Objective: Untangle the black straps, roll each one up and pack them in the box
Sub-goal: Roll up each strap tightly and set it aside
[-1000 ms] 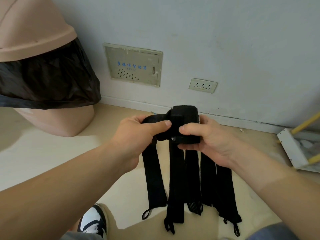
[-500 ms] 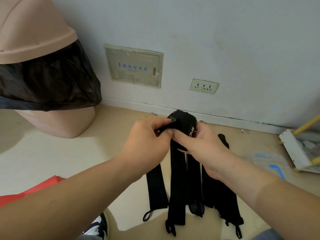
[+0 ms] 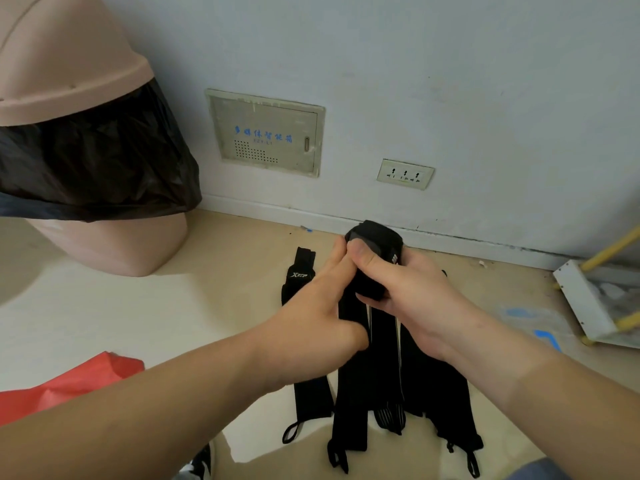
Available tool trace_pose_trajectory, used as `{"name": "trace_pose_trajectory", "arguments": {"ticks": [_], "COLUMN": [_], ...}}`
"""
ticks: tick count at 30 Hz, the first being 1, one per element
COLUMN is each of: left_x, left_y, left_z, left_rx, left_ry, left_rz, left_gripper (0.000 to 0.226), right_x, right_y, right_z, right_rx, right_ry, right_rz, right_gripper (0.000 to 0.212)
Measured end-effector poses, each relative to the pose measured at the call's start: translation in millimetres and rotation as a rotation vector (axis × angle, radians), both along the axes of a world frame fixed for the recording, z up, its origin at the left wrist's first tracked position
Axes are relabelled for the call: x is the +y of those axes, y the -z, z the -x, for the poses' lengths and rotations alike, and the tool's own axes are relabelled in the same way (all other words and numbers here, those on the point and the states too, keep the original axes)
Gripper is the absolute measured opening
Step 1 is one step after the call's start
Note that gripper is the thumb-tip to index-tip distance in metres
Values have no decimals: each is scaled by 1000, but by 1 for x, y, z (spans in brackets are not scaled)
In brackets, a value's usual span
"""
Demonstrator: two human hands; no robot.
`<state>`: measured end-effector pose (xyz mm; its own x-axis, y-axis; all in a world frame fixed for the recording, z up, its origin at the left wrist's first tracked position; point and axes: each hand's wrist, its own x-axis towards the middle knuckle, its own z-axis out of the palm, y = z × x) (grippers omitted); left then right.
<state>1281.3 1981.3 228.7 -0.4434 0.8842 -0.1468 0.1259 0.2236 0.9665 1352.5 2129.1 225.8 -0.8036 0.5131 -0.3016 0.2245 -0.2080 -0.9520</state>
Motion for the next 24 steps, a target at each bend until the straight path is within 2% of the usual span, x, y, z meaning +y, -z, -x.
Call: {"name": "trace_pose_trajectory", "arguments": {"ticks": [3,6,8,13,19,24], "left_x": [-1,-2,-2,2,6,6], "left_y": [-4,-13,-15,-5,0,2], "left_z": [9,20,26,40,34,30], "left_rx": [-140,-235,-289,-252,-237,-122], "left_ry": [-149,-267,-339,-522,-434,-401], "left_rz": [-65,-86,-94,-110,-70,-48], "left_gripper": [93,65,53,20,20,23], "right_x": [10,17,18,12,11,11], "right_y": [4,6,6,-2,-5,1], "right_z": [2,3,3,5,6,4], "right_rx": [1,-28,-51,-52,-40,-37], "right_ry": [69,54,45,-20,-34,-51], "right_rz": [26,32,48,84,108,37], "right_gripper": [62,35,28,23,29,38]}}
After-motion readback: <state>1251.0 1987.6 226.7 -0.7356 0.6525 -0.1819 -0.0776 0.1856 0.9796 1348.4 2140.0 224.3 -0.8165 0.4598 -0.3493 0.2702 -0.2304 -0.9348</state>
